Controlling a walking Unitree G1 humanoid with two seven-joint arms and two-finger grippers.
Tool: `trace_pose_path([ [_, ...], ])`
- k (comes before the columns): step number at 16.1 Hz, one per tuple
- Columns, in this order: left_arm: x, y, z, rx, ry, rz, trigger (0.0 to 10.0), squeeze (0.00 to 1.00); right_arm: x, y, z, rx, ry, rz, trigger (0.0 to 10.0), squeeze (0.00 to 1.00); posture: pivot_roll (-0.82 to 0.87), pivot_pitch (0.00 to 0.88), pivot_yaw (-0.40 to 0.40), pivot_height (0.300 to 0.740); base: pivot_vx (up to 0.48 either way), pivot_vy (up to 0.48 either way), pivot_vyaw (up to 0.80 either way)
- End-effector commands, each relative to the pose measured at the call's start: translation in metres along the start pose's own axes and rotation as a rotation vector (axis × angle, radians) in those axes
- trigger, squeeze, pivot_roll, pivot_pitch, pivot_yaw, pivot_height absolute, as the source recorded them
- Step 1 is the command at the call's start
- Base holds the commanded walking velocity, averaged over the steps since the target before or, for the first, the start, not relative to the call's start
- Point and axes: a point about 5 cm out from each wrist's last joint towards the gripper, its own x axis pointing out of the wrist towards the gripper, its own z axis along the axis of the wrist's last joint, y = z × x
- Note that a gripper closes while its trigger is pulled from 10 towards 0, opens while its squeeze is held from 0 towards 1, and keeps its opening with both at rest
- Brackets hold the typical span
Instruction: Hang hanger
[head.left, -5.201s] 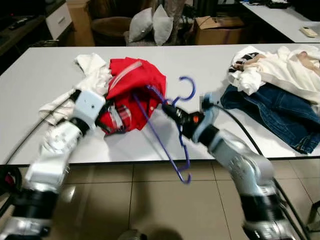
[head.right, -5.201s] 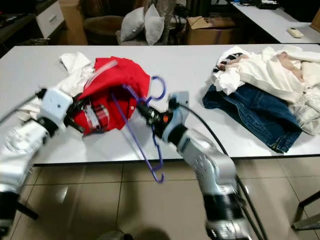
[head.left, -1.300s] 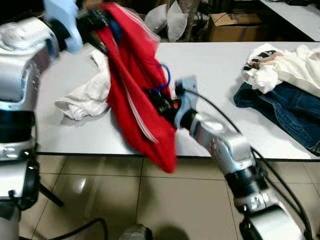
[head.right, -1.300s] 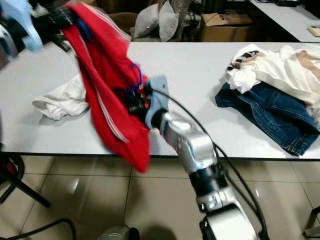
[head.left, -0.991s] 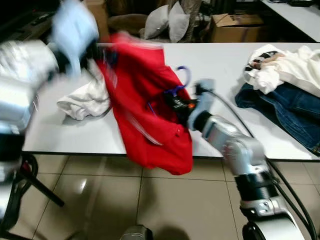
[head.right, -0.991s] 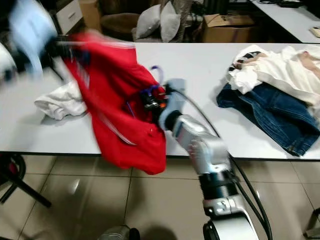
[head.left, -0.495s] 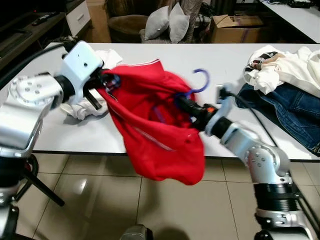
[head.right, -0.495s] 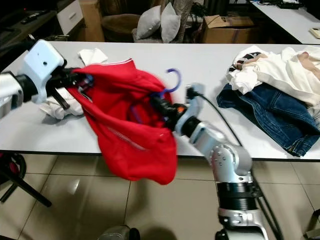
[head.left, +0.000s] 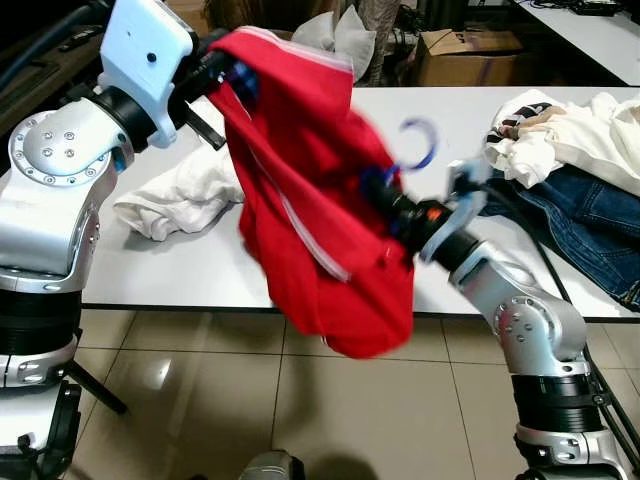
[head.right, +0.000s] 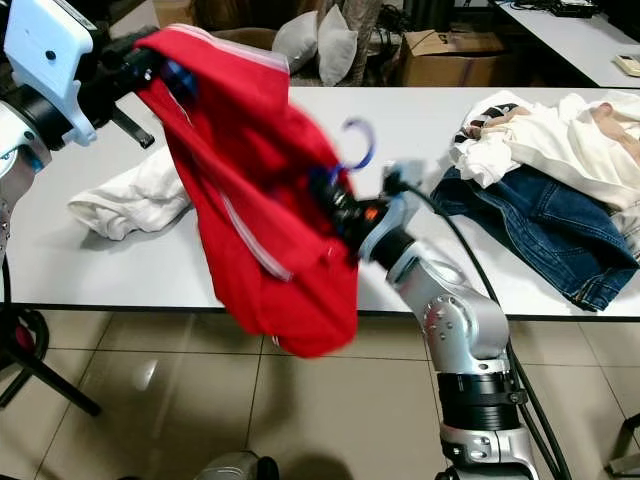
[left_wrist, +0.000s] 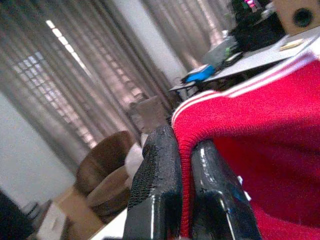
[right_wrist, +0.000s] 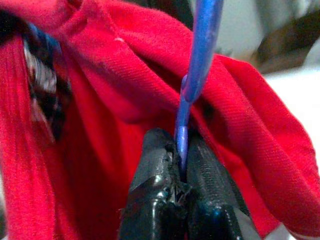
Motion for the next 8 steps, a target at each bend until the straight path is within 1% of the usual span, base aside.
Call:
trace_pose_path([
  [1, -0.004, 0.012, -0.007, 0.016, 0.042, 0.084, 0.0, 0.0, -0.002, 0.003, 0.01, -0.128, -0.076, -0.02, 10.0, 0.0, 0.07, 0.0, 0.058, 0.74, 0.0, 0.0, 0.0],
  [2, -0.005, 0.011, -0.012, 0.014, 0.064, 0.097, 0.0, 0.0, -0.002, 0.004, 0.011, -0.233, -0.102, -0.057, 10.0, 0.0, 0.07, 0.0, 0.058, 0.74, 0.0, 0.0, 0.0],
  [3, -0.005, 0.011, -0.015, 0.012, 0.075, 0.109, 0.0, 0.0, -0.002, 0.004, 0.012, -0.316, -0.132, -0.085, 10.0, 0.0, 0.07, 0.0, 0.055, 0.74, 0.0, 0.0, 0.0],
  [4, -0.006, 0.009, -0.019, 0.019, 0.09, 0.108, 0.0, 0.0, -0.003, 0.006, 0.013, -0.418, -0.179, -0.121, 10.0, 0.0, 0.07, 0.0, 0.052, 0.74, 0.0, 0.0, 0.0],
  [5, -0.007, 0.003, -0.023, 0.027, 0.096, 0.08, 0.0, 0.0, -0.005, 0.009, 0.012, -0.493, -0.218, -0.135, 10.0, 0.0, 0.08, 0.0, 0.052, 0.74, 0.0, 0.0, 0.0],
  [7, -0.008, -0.005, -0.026, 0.036, 0.108, 0.047, 0.0, 0.0, -0.005, 0.01, 0.009, -0.492, -0.246, -0.141, 10.0, 0.0, 0.08, 0.0, 0.051, 0.74, 0.0, 0.0, 0.0],
  [8, -0.008, -0.007, -0.028, 0.04, 0.115, 0.044, 0.0, 0.0, -0.004, 0.01, 0.006, -0.486, -0.244, -0.148, 10.0, 0.0, 0.08, 0.0, 0.049, 0.74, 0.0, 0.0, 0.0],
])
